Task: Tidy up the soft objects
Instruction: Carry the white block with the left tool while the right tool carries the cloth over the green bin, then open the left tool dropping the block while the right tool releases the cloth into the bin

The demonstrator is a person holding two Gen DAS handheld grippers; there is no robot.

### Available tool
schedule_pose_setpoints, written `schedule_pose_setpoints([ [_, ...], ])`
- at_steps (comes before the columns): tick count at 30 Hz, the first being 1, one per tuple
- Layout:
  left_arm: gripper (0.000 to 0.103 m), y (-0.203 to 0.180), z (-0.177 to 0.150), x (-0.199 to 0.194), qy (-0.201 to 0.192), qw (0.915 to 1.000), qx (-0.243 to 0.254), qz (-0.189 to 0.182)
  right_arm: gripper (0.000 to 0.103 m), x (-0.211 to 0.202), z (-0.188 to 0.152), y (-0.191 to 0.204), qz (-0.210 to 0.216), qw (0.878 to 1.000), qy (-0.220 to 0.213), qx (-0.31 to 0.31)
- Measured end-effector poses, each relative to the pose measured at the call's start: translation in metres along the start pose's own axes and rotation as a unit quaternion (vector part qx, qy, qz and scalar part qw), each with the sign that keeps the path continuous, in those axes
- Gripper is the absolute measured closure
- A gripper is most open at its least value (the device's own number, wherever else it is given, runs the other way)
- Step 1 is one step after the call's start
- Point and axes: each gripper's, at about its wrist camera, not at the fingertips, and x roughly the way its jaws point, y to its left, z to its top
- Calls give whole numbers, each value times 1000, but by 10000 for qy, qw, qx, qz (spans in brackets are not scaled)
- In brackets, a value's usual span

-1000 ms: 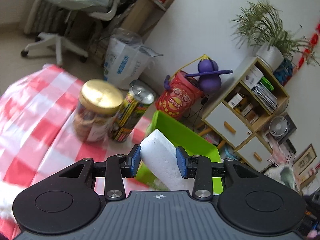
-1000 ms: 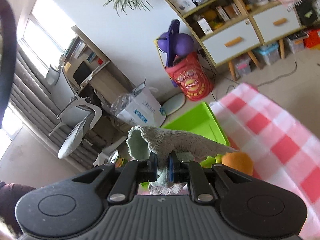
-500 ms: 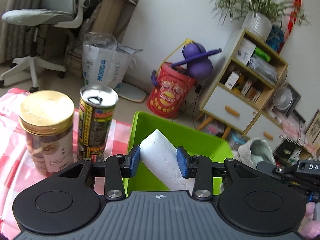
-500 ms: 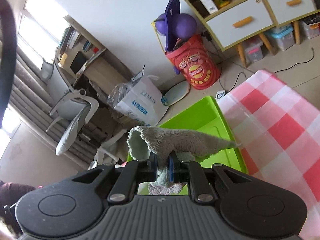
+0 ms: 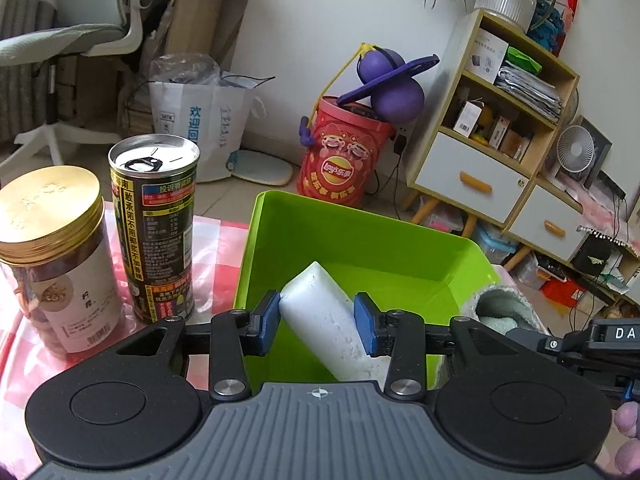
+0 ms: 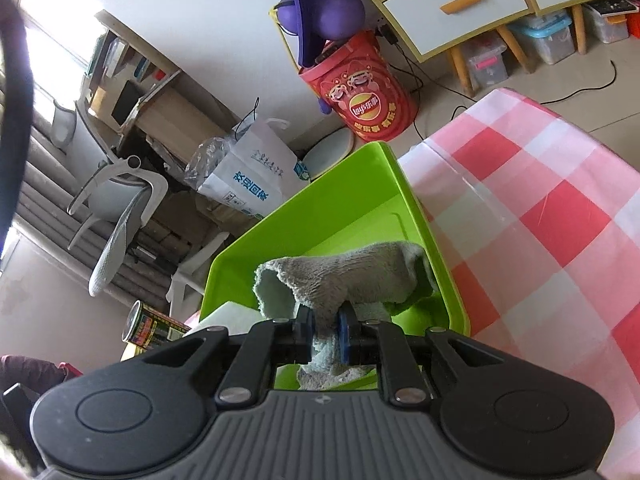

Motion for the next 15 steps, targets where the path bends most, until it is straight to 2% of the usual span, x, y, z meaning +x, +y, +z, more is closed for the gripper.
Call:
schedule_pose_setpoints([
  [3, 52, -2, 0, -1, -56, 10000, 28, 52, 99, 0, -1, 1, -12, 10000, 36, -43],
  [4, 36, -3, 0, -2, -44, 9999, 52, 88, 94, 0, 0, 1, -9, 10000, 54, -12],
  [5, 29, -5, -1, -2, -6, 10000, 67, 14, 85, -1, 1, 0, 22, 9999, 73, 73],
  [8, 24, -12, -2, -7, -2, 9998, 212, 64, 73, -7, 3, -2, 23, 9998, -10, 212],
  [11, 19, -17, 0, -12, 25, 9993, 341, 177, 69, -17, 6, 0, -51, 9998, -82, 173],
  [15, 19, -15, 1, -22, 84, 9991, 356, 207, 68, -36, 7, 4, -137, 9996, -213, 90],
])
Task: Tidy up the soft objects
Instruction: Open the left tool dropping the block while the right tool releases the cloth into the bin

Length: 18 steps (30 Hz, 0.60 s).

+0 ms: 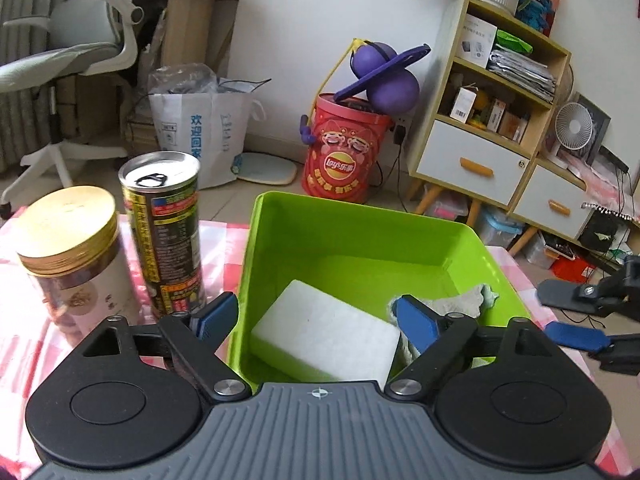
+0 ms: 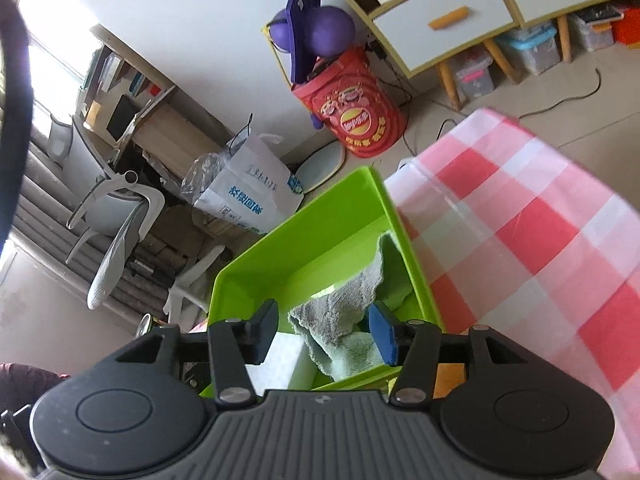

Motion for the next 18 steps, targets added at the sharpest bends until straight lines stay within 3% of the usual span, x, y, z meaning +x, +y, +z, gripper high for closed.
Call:
schedule_pose_setpoints([
  [6, 15, 8, -1, -27, -33, 9999, 60, 98, 64, -30, -1, 7, -120, 9998, -128, -126],
  [8, 12, 11, -3, -37, -42, 9998, 85, 152, 51, -40, -3, 10, -181, 9995, -153, -191],
  [10, 11, 16, -5, -48, -59, 9998, 72, 201, 46, -51, -7, 12, -240, 9991, -209, -276],
  [18, 5, 34, -15, -87, -23, 9992, 75, 397, 38, -87, -21, 17, -368, 9982, -254, -389],
])
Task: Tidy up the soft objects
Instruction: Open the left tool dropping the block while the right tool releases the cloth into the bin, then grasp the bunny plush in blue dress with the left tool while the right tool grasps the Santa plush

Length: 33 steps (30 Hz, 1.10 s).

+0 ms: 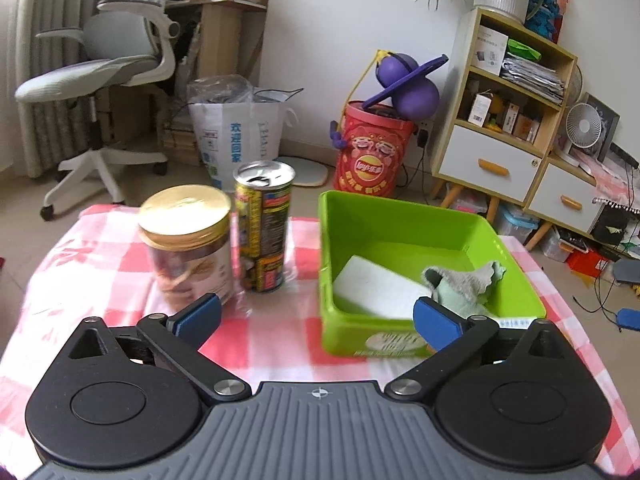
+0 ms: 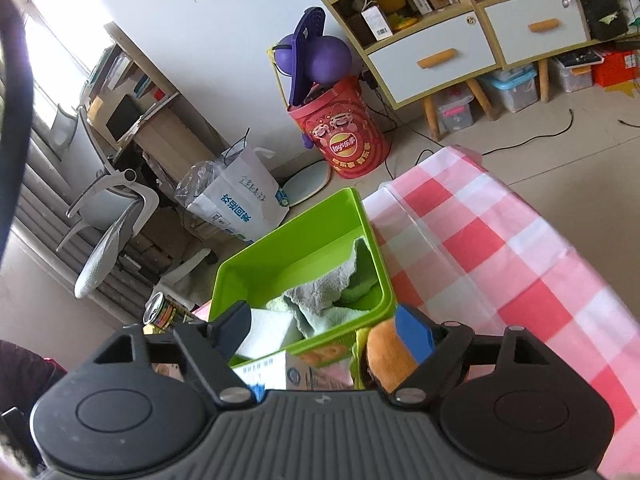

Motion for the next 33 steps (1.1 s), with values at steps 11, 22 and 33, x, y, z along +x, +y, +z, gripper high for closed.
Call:
schedule_pose_setpoints([
  [11, 5, 21, -18, -40, 458, 9985, -246, 173, 34, -24, -33, 13, -186, 9990, 289, -272],
  [22, 5, 30, -47, -61, 1094, 9926, -487, 220, 34, -19, -70, 17, -582, 9936, 930, -257],
  [33, 6, 21, -67, -63, 1684, 9804, -1019, -54, 34, 0, -92, 25, -683, 9872, 1438, -40],
])
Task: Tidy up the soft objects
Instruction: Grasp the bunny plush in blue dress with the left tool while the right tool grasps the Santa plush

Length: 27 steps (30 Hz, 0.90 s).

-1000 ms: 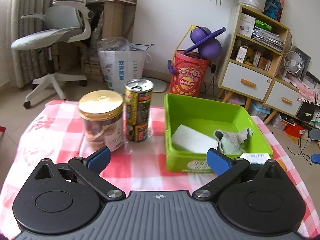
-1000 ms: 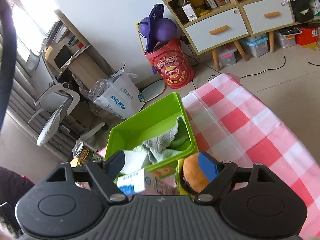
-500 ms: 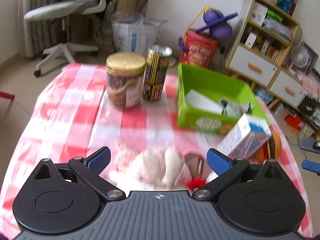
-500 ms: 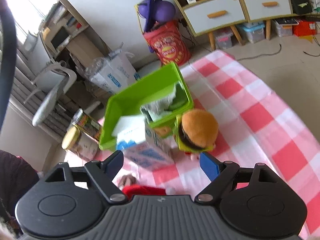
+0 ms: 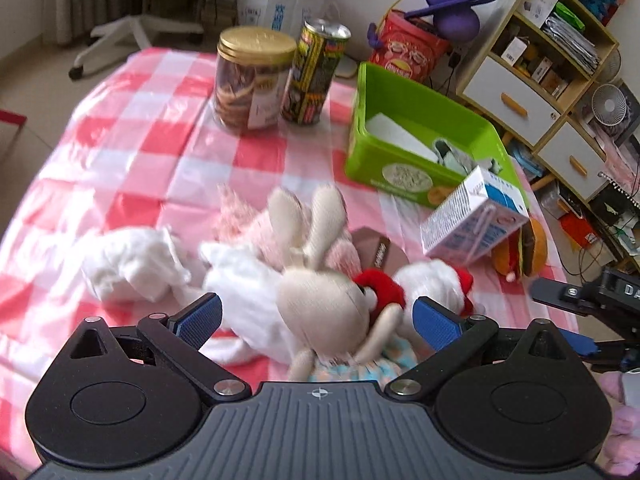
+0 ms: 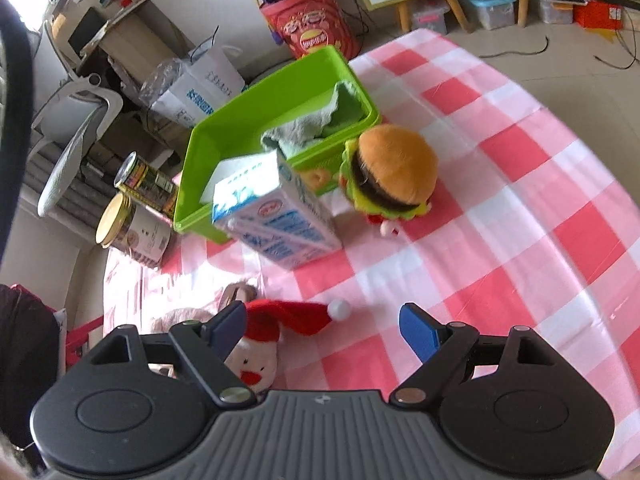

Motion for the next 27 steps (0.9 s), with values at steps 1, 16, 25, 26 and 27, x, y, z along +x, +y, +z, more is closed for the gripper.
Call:
schedule_pose_setpoints([
  [1, 7, -2, -2, 1, 47, 10000, -21, -18, 34, 3, -2, 2, 15, 10000, 71, 17],
  [16, 35, -18, -16, 18, 285, 9995, -106, -99, 34, 54, -24, 17, 491, 9897, 960, 945],
  [25, 51, -17, -15, 22, 240, 9996, -104, -39, 38, 75, -30, 31, 697, 9834, 1075, 1281],
  [26, 52, -17, -15, 22, 237, 9997, -76, -42, 40, 77, -31, 32, 718, 9827, 1092, 1309],
  [27, 52, -16, -15, 22, 233, 9997, -56, -48, 41, 79, -32, 33, 733, 9823, 1103, 1325],
])
